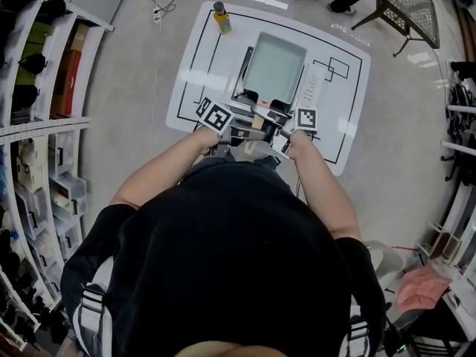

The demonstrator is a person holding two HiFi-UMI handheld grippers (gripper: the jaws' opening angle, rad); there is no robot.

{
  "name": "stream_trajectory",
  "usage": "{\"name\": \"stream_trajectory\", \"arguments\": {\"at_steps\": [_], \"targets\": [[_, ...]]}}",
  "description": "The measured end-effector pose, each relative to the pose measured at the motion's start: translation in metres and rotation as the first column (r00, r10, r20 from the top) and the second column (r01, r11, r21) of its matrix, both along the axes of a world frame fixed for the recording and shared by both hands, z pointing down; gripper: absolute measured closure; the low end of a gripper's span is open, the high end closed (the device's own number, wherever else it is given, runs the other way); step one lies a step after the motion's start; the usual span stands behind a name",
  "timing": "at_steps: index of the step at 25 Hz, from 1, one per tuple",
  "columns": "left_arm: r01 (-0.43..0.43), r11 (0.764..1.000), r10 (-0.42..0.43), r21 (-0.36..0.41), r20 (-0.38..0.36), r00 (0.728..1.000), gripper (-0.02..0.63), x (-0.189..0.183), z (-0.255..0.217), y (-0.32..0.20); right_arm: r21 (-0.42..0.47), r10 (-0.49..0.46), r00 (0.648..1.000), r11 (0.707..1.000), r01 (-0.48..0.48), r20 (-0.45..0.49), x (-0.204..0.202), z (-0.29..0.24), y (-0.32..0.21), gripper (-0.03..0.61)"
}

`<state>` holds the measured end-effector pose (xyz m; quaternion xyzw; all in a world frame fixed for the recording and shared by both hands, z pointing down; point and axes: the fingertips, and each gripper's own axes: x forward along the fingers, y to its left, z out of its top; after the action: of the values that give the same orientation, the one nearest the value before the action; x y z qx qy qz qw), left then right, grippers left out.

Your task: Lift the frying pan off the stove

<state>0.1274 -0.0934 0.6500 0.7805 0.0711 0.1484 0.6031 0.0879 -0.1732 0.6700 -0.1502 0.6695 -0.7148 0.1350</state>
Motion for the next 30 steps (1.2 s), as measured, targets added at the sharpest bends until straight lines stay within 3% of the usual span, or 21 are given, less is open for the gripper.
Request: {"name": "stream_trajectory", "arguments": {"at_steps": [30], "targets": [[-0.001,0.995,0.01,0.095,-0.095,0.995,0.48,0.005,-0.08,-0.011,0.146,0.051,0.998,0.988,-0.047,-0.025,0.009,-0.086,-0.013,0.428]]}}
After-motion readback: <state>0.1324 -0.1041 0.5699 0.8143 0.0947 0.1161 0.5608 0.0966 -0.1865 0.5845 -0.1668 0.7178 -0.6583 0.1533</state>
